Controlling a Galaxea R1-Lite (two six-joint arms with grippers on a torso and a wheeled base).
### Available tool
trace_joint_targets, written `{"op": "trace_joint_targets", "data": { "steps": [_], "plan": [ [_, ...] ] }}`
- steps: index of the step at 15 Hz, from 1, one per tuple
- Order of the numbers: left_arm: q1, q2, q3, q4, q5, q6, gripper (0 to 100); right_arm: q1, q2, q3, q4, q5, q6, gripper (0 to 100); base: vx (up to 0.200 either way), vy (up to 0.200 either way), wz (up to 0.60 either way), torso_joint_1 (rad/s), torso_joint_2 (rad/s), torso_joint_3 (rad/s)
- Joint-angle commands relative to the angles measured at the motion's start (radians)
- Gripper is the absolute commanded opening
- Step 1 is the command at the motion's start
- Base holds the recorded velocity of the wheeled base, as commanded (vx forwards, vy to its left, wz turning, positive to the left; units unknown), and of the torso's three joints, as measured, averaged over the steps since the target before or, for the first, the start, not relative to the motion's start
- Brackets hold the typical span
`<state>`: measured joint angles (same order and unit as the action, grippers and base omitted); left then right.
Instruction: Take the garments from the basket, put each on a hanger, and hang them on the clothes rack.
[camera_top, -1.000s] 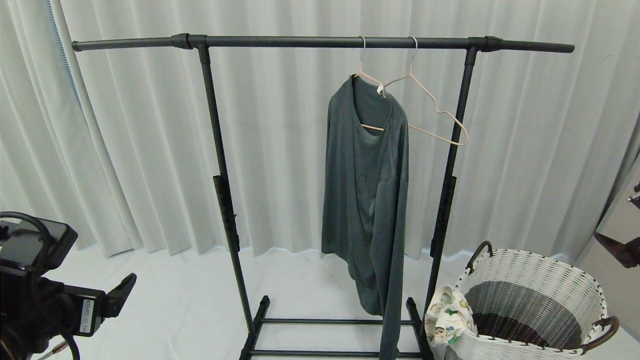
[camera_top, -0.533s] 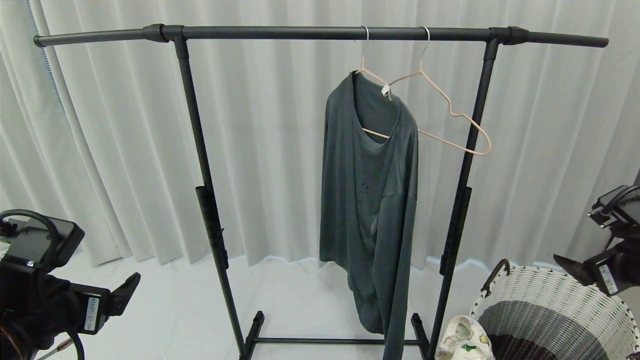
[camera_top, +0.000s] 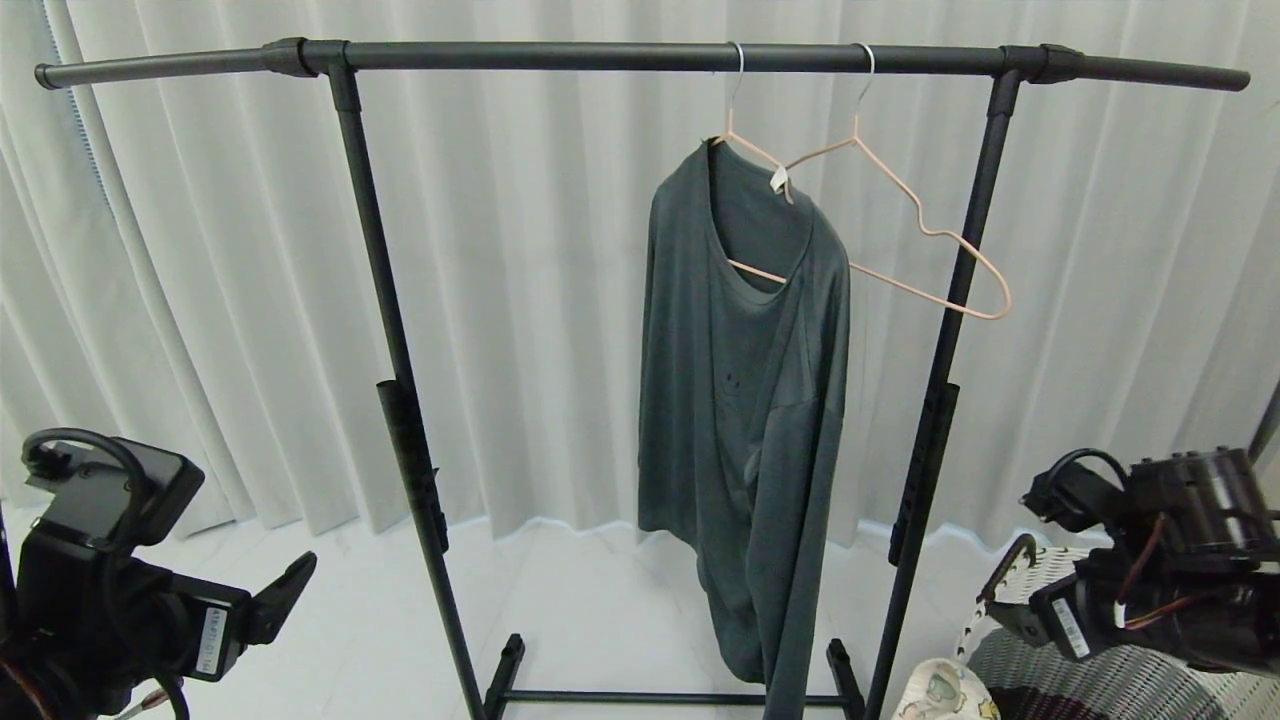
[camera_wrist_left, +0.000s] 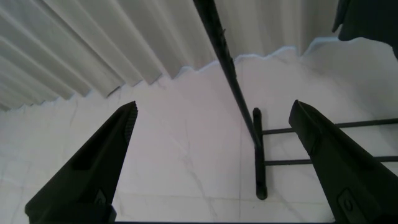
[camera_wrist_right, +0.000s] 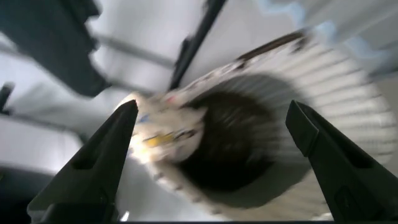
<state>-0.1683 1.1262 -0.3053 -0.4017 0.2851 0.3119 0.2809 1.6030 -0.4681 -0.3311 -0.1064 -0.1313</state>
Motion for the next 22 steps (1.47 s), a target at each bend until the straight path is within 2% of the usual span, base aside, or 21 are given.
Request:
{"op": "trace_joint_targets", "data": {
  "steps": [1,3,6,8,10,12,14,15,19,22],
  "plan": [
    [-0.019,0.0,0.002,0.0,0.0,-0.001,100,0.052,0.149,0.0,0.0,-0.001,0.047,100,0.0,0.0,0.0,0.0,0.0,0.0],
    [-0.031,-0.002,0.003,0.0,0.0,-0.002,100,0.097,0.259,-0.006,-0.002,-0.003,0.11,100,0.0,0.0,0.0,0.0,0.0,0.0],
    [-0.034,-0.003,0.003,0.0,0.0,-0.001,100,0.121,0.396,-0.049,-0.003,-0.105,0.168,100,0.0,0.0,0.0,0.0,0.0,0.0],
    [-0.034,-0.016,0.008,0.0,0.0,-0.001,100,0.123,0.449,-0.09,-0.002,-0.131,0.223,100,0.0,0.0,0.0,0.0,0.0,0.0],
    [-0.034,-0.031,0.028,0.0,0.0,0.001,100,0.121,0.474,-0.095,-0.002,-0.142,0.226,100,0.0,0.0,0.0,0.0,0.0,0.0],
    [-0.034,-0.043,0.046,0.0,0.0,0.003,100,0.121,0.491,-0.093,0.0,-0.199,0.228,100,0.0,0.0,0.0,0.0,0.0,0.0],
    [-0.034,-0.043,0.046,0.0,0.0,0.003,100,0.121,0.491,-0.09,-0.002,-0.21,0.229,100,0.0,0.0,0.0,0.0,0.0,0.0],
    [-0.034,-0.043,0.045,0.0,0.0,0.003,100,0.121,0.489,-0.092,0.0,-0.211,0.231,0,0.0,0.0,0.0,0.0,0.0,0.0],
    [-0.034,-0.051,0.043,0.0,0.0,0.004,100,0.127,0.448,-0.099,0.004,-0.242,0.229,0,0.0,0.0,0.0,0.0,0.0,0.0],
    [-0.034,-0.048,0.043,0.0,0.0,0.007,100,0.135,0.31,-0.185,0.084,-0.242,0.229,0,0.0,0.0,0.0,0.0,0.0,0.0]
  ]
}}
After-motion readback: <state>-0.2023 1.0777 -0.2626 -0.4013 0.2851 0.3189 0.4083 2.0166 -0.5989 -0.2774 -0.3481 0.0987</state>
